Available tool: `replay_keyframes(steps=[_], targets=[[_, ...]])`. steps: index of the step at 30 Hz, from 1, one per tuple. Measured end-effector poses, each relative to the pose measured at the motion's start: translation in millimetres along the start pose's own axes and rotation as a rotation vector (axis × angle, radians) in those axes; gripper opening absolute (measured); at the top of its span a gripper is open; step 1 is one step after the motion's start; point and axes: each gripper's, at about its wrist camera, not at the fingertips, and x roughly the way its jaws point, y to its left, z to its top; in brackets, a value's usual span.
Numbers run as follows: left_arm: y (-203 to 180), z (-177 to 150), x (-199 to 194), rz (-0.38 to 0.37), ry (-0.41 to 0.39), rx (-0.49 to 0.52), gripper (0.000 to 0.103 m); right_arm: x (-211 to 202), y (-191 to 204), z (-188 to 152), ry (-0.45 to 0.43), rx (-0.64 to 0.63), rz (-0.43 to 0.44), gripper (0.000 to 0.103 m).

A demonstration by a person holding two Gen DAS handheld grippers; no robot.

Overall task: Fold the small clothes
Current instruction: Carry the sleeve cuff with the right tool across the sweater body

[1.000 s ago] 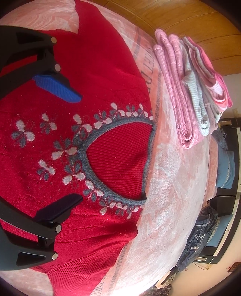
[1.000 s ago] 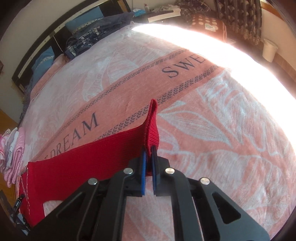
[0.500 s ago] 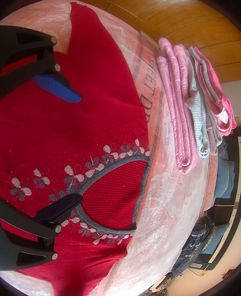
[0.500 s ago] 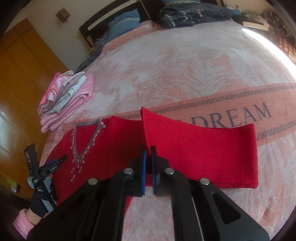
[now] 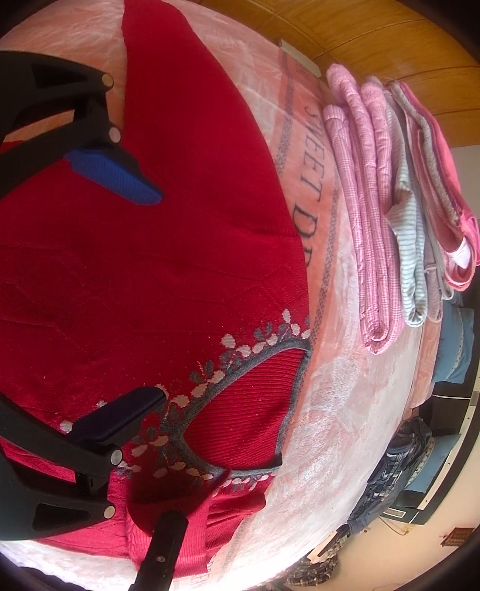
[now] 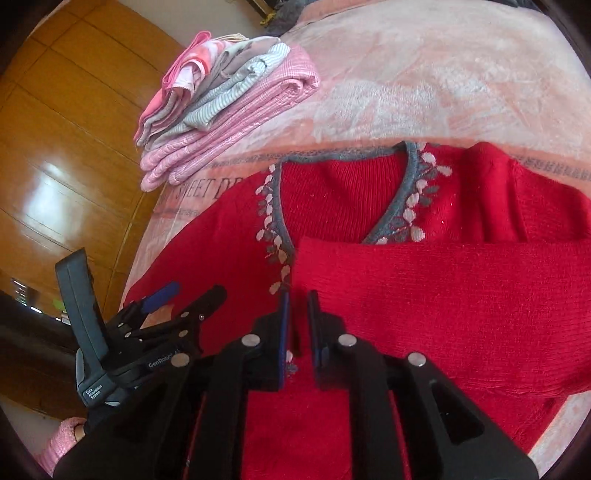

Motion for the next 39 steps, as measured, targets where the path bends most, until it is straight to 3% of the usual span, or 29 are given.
replay_keyframes(steps=[1,2,6,10,19,20,22,25,26,35,39], targets=[[2,-1,2,-0.005,0.005,-0.005,0.099,-1,-1,0,-0.003,0.004,-0.001,0.025],[3,-1,3,-0.010,0.011,-0.011,0.099,-7,-3,0,-0.018,0.006,-0.008,0.027],[-6,-2,7,-0.059,0.033,-0.031,0.099,-45,-29,0,-0.096,0.021,-0.074,0.027],[-38,-5,11,-0.131,0.076,-0.008,0.099,-77,-68,-5,-0.144,0.081,-0.110,0.027],[-112,-16,22,-0.240,0.153,0.015,0.095,-111,-133,-33,-0.166,0.154,-0.144,0.031],[-116,-16,21,-0.237,0.134,0.013,0.091,-114,-139,-36,-0.167,0.159,-0.149,0.031],[-122,-14,19,-0.253,0.118,0.015,0.057,-120,-151,-41,-0.170,0.175,-0.157,0.032],[-123,-9,19,-0.210,0.109,0.011,0.035,-127,-166,-48,-0.178,0.209,-0.164,0.033],[-122,-9,19,-0.208,0.103,0.005,0.019,-129,-171,-49,-0.184,0.220,-0.164,0.033],[-93,6,-14,-0.232,-0.031,-0.040,0.000,-139,-178,-48,-0.224,0.254,-0.153,0.033],[-60,26,-41,-0.185,-0.142,-0.038,0.000,-133,-170,-43,-0.224,0.238,-0.136,0.033]])
